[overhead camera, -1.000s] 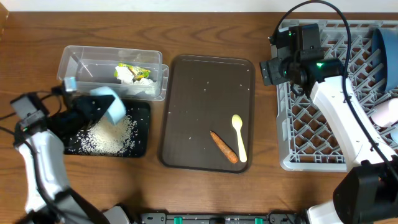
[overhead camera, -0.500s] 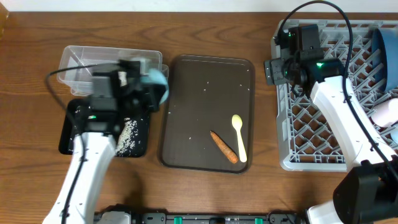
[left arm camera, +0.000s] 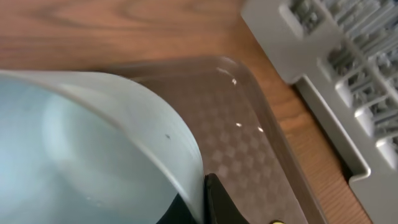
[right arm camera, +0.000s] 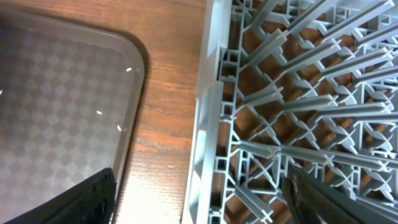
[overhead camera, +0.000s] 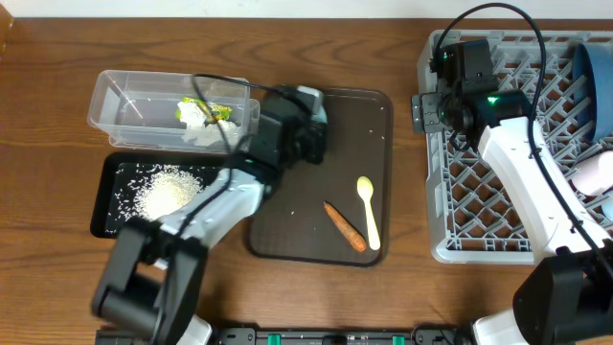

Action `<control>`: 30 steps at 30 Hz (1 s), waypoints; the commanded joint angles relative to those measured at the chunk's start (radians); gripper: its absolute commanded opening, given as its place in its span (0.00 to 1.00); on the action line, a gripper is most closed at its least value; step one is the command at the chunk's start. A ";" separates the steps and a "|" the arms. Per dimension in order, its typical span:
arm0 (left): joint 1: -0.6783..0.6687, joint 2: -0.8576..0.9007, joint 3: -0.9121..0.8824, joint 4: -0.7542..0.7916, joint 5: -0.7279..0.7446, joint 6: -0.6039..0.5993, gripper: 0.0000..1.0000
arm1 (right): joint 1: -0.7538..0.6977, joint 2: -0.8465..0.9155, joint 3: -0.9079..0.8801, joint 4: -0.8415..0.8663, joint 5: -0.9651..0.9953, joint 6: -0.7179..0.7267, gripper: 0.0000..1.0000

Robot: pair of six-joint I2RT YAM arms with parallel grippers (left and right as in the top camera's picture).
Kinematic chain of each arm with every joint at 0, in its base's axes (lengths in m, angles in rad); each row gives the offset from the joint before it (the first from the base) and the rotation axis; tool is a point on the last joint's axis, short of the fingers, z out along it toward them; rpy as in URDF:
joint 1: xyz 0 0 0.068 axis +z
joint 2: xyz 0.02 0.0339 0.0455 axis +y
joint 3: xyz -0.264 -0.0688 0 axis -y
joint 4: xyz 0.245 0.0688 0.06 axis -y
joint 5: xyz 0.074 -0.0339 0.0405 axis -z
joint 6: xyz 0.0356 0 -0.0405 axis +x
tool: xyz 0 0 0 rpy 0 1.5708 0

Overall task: Sort waste into correct bins and load items into the dishwasher rack
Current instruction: 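Carry the empty bowl with the left gripper back onto the brown tray, then retract the left gripper and reach the right gripper to the light-blue bowl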

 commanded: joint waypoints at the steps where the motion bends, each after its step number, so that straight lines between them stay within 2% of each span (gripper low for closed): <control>1: -0.044 0.036 0.013 0.021 -0.022 -0.002 0.06 | -0.012 0.009 -0.002 -0.004 0.017 0.017 0.86; 4: -0.064 0.054 0.013 0.020 -0.021 -0.002 0.07 | -0.012 0.009 -0.002 -0.004 0.017 0.017 0.86; 6: -0.070 0.056 0.013 0.020 -0.021 -0.002 0.13 | -0.012 0.009 -0.002 -0.004 0.017 0.017 0.86; 9: -0.074 0.056 0.013 0.020 -0.016 -0.002 0.14 | -0.012 0.009 -0.002 -0.003 0.017 0.017 0.88; 10: -0.074 0.056 0.013 0.014 -0.017 -0.002 0.16 | -0.012 0.009 -0.002 -0.003 0.017 0.017 0.89; 13: -0.071 0.050 0.013 -0.020 -0.017 -0.001 0.33 | -0.012 0.009 -0.002 -0.001 0.016 0.017 0.93; 16: -0.051 0.025 0.013 -0.084 -0.017 -0.002 0.34 | -0.012 0.009 -0.002 0.000 -0.003 0.017 0.99; 21: 0.025 -0.084 0.013 -0.245 -0.018 -0.002 0.39 | -0.012 0.009 -0.002 0.024 -0.097 0.016 0.99; 27: 0.170 -0.281 0.013 -0.507 -0.018 -0.001 0.45 | 0.006 0.009 -0.002 0.115 -0.290 0.017 0.99; 30: 0.253 -0.364 0.013 -0.632 -0.018 -0.001 0.50 | 0.033 0.009 -0.002 0.147 -0.314 0.017 0.99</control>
